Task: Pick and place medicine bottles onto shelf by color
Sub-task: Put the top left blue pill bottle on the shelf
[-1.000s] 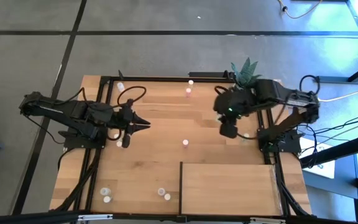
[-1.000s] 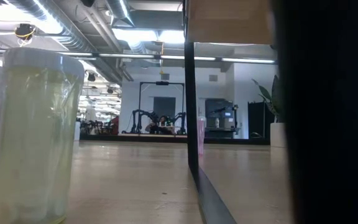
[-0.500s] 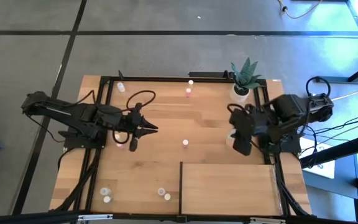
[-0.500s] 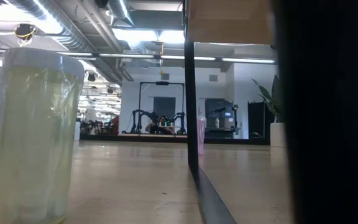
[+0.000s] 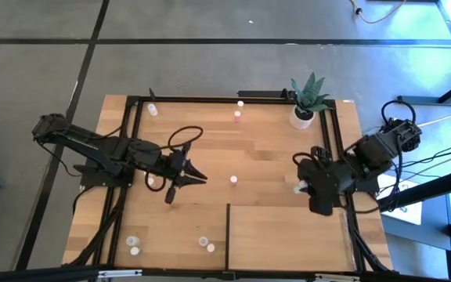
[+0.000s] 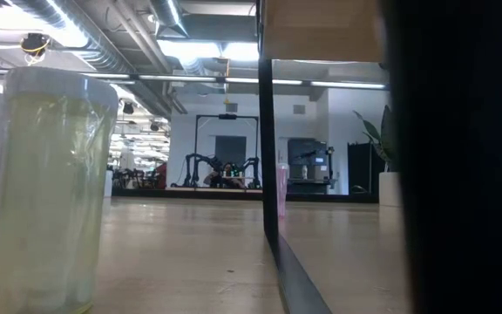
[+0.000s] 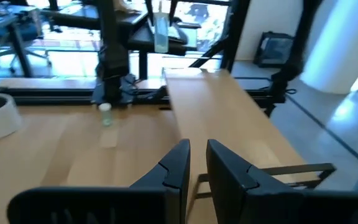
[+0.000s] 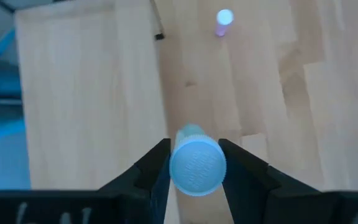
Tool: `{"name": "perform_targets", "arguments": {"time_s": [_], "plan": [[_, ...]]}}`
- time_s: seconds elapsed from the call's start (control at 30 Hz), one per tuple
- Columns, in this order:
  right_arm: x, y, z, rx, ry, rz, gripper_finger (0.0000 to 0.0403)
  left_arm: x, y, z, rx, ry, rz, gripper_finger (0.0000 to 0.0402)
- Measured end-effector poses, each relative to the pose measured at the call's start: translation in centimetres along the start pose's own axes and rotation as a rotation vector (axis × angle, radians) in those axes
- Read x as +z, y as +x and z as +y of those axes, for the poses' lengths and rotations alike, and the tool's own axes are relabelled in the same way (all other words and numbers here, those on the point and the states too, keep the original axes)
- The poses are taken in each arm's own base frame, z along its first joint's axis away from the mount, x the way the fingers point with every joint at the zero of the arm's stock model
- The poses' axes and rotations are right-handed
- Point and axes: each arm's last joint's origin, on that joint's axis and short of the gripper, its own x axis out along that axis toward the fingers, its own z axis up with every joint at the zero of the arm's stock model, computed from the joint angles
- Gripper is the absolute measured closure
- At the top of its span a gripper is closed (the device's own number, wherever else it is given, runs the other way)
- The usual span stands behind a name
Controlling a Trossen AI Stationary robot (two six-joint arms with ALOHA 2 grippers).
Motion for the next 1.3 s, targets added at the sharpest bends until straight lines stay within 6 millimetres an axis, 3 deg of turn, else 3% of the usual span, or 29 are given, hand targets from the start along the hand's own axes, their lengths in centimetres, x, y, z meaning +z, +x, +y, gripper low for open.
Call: {"name": "perform_targets", "arguments": {"time_s": [0.33,0.63,0.93,1.3], "plan": [[-2.2,0.4,3.3,0.037,-0.151,0.05,0.0274,-0.6,1.2,-1.8,-0.069,0.015,0.004,0.0354],[-2.5,2.3,5.5,0.052,-0.174,0.155,0.0274,-0.9,1.4,-2.3,-0.087,0.02,0.014,0.0354],[-2.5,3.8,6.7,0.081,-0.217,0.251,0.0274,-0.5,1.4,-2.6,-0.16,0.016,-0.02,0.0354],[-2.8,3.7,6.9,0.067,-0.274,0.226,0.0274,0.1,2.2,-2.7,-0.146,0.007,-0.104,0.0354]]}}
